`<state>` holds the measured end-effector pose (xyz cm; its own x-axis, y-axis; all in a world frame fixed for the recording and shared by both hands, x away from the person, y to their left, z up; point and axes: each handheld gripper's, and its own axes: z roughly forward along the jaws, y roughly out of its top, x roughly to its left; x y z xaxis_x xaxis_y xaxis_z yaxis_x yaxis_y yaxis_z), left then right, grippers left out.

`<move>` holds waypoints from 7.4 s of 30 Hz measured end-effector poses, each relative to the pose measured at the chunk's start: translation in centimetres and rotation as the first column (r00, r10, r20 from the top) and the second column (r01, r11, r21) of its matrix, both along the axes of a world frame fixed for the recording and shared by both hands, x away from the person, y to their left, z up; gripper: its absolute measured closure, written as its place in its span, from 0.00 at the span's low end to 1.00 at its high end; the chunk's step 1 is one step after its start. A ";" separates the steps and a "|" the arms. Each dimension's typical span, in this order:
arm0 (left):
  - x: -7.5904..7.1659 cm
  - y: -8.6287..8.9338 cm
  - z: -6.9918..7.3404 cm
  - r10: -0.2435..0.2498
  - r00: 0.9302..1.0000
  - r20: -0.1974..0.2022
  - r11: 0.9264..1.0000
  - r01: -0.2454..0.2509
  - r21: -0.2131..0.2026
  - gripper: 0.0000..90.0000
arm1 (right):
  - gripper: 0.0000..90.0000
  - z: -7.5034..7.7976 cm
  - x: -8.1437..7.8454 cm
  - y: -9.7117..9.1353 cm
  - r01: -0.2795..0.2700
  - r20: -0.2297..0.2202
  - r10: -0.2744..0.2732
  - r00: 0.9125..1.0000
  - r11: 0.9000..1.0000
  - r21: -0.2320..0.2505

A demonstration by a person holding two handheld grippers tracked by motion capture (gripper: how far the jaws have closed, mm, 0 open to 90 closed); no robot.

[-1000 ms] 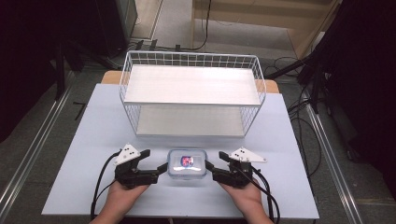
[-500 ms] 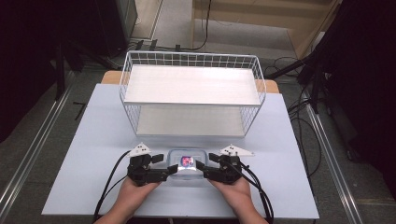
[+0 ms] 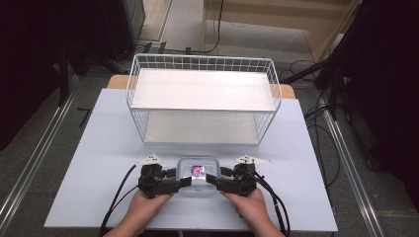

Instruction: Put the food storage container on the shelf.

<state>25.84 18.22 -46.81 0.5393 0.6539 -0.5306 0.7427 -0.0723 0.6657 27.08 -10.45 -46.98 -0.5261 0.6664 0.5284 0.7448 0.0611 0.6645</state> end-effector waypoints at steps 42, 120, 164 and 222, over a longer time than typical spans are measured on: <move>-1.7 0.6 1.2 -0.056 0.996 0.067 0.997 0.053 0.052 0.50 | 0.51 0.3 -1.7 -1.3 -0.054 0.006 0.054 0.999 0.997 0.051; -4.0 -0.2 8.8 -0.046 0.872 0.487 0.995 -0.005 0.103 0.57 | 0.57 7.9 -4.2 -1.8 -0.026 0.461 0.001 0.887 0.998 0.049; 0.0 -0.6 14.6 -0.020 0.792 0.611 0.999 -0.012 0.049 0.57 | 0.56 14.8 -0.8 -2.1 -0.003 0.610 -0.032 0.792 0.998 0.056; 14.4 -0.5 19.5 0.011 0.994 0.106 0.983 0.009 -0.184 0.57 | 0.64 20.3 12.5 -4.8 0.005 0.165 -0.042 0.985 0.976 0.218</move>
<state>40.19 17.76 -27.28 0.5986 0.5510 -0.5815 0.6671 0.0590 0.7427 39.59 -15.29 -26.68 -0.6051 0.5589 0.5669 0.6211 -0.1140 0.7754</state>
